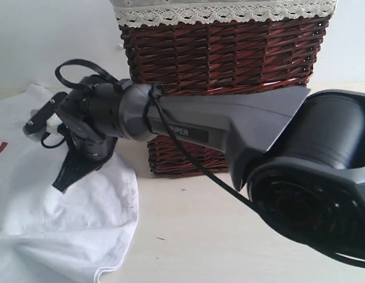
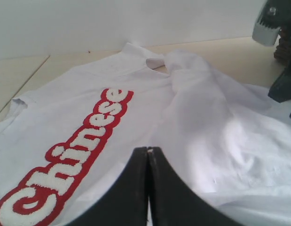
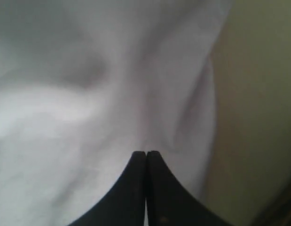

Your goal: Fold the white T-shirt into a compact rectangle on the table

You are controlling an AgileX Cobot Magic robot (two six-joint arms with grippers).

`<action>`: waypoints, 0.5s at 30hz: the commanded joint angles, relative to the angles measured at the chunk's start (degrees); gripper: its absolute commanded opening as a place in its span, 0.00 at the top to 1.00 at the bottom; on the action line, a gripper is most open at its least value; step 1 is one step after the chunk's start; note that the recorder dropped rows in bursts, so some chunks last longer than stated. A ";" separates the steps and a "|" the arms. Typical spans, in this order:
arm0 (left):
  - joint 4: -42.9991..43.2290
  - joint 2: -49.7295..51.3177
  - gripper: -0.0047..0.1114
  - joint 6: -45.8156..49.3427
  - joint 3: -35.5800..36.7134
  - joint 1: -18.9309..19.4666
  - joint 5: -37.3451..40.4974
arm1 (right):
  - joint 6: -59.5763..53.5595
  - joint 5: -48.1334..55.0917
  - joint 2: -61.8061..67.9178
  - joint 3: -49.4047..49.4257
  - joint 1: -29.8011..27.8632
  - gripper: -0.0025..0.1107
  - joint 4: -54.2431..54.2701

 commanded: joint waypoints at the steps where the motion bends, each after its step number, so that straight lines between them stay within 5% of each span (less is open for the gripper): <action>1: 0.14 -0.27 0.96 -0.40 -0.03 -0.36 -0.52 | 1.65 4.82 3.88 0.02 -1.34 0.98 -3.49; 8: 0.14 -0.27 0.96 -0.40 -0.03 -0.36 -0.52 | -0.96 21.36 5.54 0.02 -3.20 0.98 -2.27; 15: 0.14 -0.27 0.96 -0.40 -0.03 -0.36 -0.52 | -13.10 25.42 3.82 0.02 -2.75 0.98 15.37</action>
